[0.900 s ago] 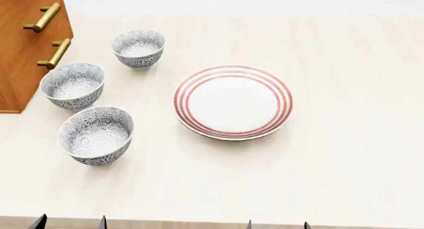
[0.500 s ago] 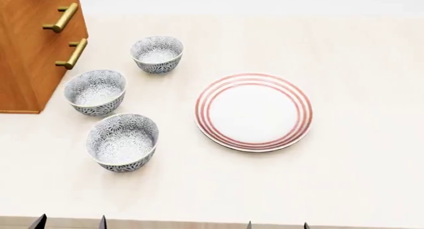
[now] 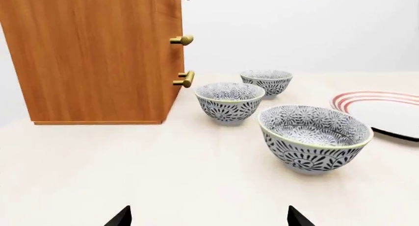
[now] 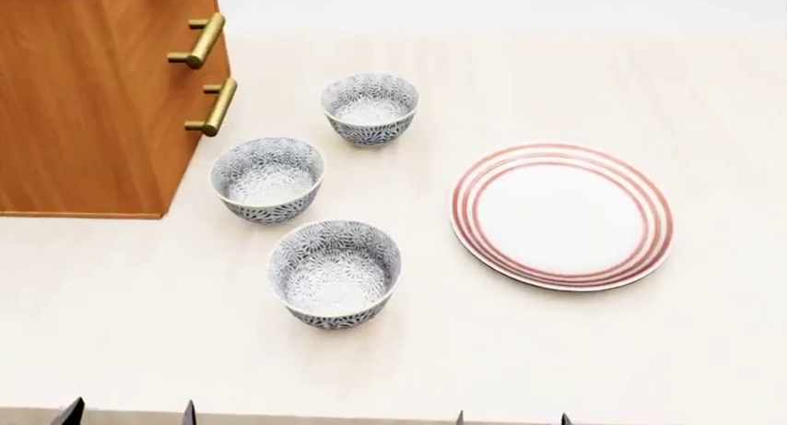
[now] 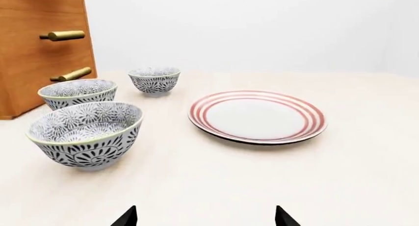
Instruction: Open the top drawer of the cabinet.
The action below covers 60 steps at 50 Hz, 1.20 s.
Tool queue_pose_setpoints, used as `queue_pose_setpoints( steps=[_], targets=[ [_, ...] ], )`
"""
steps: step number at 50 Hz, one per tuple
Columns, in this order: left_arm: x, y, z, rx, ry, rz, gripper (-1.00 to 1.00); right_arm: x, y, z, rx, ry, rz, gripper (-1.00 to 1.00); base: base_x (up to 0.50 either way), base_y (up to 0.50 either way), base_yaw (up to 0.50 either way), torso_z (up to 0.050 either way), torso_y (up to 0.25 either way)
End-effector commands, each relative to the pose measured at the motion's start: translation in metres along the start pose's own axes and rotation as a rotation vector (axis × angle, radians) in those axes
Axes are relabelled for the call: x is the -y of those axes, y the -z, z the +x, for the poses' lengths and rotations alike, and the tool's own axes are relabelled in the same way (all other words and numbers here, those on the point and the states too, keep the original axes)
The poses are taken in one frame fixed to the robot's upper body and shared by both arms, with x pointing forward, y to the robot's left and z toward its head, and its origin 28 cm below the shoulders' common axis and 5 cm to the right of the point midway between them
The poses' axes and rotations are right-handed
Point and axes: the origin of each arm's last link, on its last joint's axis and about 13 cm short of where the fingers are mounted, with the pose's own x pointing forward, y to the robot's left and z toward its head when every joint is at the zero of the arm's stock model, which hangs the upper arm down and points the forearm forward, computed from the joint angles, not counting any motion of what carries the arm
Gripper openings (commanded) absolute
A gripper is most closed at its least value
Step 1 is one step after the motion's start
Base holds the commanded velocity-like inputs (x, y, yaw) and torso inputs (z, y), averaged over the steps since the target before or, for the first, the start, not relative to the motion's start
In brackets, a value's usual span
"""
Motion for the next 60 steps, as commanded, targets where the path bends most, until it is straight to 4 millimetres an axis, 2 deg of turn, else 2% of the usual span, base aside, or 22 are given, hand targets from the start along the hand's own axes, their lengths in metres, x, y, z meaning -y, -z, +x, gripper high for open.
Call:
queue_pose_setpoints(
  steps=[1,31,32,33,34,35,36,37,40,46,60],
  targets=[
    [0.001,0.0,0.0,-0.004,0.003,0.006,1.0,0.001,-0.001,0.0,0.001,0.005,0.003,1.0,0.0,0.0,0.0,0.05,0.062],
    [0.001,0.0,0.002,0.006,-0.027,0.008,1.0,0.001,0.0,0.001,0.005,0.015,0.004,1.0,0.0,0.0,0.0,0.05,0.063],
    [0.0,-0.003,0.003,-0.021,-0.027,0.039,1.0,0.001,-0.002,0.0,0.004,0.017,0.0,1.0,0.0,0.0,0.0,0.047,0.062],
    [0.0,-0.007,0.005,-0.104,-0.006,-0.026,1.0,0.0,-0.005,0.001,-0.037,0.01,0.092,1.0,0.0,0.0,0.0,0.0,0.0],
    [0.0,-0.02,0.006,-0.141,-0.011,-0.09,1.0,0.0,-0.014,0.001,-0.055,-0.013,0.116,1.0,0.0,0.0,0.0,0.0,0.0],
    [0.001,-0.045,0.006,-0.075,-0.018,-0.046,1.0,0.0,-0.038,0.0,-0.02,-0.025,0.11,1.0,0.0,0.0,0.0,0.0,0.0],
    [0.002,-0.054,0.005,-0.073,-0.017,-0.041,1.0,0.0,-0.049,0.0,-0.021,-0.032,0.136,1.0,0.0,0.0,0.0,0.0,0.0],
    [0.003,-0.08,0.006,-0.059,0.0,-0.077,1.0,0.002,-0.08,0.002,0.021,-0.022,0.121,1.0,0.0,0.0,0.0,0.0,0.0],
    [0.006,-0.108,0.006,-0.021,0.021,-0.046,1.0,0.001,-0.111,0.001,0.04,-0.045,0.106,1.0,0.0,0.0,0.0,0.0,0.0],
    [0.008,-0.135,0.005,0.014,0.048,-0.048,1.0,-0.003,-0.122,-0.003,0.082,-0.05,0.083,1.0,0.0,0.0,0.0,0.0,0.0],
    [0.009,-0.128,0.007,-0.006,0.045,-0.032,1.0,-0.007,-0.116,-0.005,0.084,-0.079,0.077,1.0,0.0,0.0,0.0,0.0,0.0]
  ],
)
